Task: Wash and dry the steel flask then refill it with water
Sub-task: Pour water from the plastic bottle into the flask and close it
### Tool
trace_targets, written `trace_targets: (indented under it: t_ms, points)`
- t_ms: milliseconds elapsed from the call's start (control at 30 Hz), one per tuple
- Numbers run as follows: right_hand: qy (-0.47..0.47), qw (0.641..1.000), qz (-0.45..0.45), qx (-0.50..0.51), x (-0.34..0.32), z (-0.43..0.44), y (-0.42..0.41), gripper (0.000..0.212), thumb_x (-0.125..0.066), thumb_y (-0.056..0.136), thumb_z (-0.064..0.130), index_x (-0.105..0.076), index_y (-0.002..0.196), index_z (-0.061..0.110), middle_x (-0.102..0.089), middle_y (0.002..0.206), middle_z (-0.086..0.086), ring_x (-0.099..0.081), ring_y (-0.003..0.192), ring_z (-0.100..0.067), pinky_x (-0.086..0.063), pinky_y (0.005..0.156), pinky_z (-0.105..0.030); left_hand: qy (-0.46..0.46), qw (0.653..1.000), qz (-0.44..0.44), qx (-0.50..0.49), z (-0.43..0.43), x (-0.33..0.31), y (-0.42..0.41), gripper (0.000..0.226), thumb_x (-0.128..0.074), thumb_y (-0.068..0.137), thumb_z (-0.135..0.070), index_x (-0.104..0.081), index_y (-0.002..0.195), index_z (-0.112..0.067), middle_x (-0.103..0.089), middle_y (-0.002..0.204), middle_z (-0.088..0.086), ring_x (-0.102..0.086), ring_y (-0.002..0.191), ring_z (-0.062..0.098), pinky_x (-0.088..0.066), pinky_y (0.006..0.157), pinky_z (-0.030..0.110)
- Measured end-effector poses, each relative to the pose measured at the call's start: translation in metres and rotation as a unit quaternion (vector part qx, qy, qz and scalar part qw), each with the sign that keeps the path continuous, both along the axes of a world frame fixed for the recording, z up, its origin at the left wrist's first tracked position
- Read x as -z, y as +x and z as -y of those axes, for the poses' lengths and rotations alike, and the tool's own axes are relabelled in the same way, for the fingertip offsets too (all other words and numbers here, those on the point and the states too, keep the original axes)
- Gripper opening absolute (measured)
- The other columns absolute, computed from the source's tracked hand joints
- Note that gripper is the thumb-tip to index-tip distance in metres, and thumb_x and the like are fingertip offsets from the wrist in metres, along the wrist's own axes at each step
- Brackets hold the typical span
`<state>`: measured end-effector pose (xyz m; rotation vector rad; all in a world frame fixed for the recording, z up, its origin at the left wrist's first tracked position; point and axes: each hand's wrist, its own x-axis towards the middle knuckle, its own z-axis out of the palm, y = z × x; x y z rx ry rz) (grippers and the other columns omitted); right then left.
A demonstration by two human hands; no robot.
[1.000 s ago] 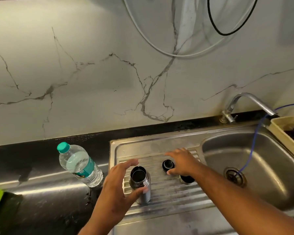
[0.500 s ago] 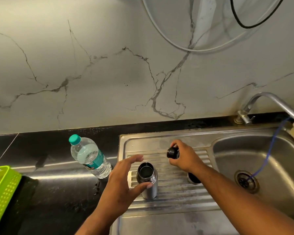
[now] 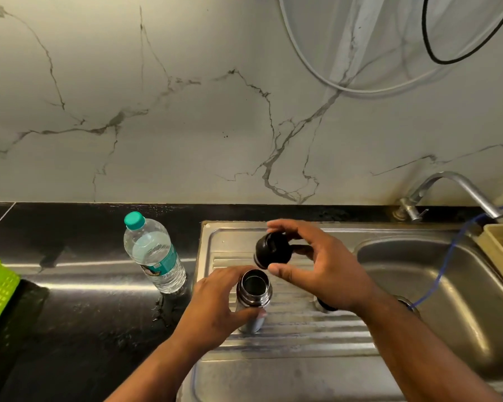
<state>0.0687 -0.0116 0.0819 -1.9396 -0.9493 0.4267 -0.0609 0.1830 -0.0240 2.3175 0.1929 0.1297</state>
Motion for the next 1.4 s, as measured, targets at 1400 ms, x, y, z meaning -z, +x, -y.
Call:
trace_targets:
  t_ms: [1400]
  points:
    - [-0.249,0.944,0.189,-0.109,0.006,-0.042,-0.022,0.053,-0.079,0.087,0.038,-0.056,0.134,0.033,-0.058,0.129,0.010,-0.053,0.117,-0.005,-0.052,0.099,-0.022,-0.051,0.998,0.024,-0.006,0.000,0.007,0.002,0.086,-0.059,0.066,-0.083,-0.045,0.142,-0.045,-0.061,0.134,-0.025,-0.054,0.125,-0.002,-0.044,0.111,0.044]
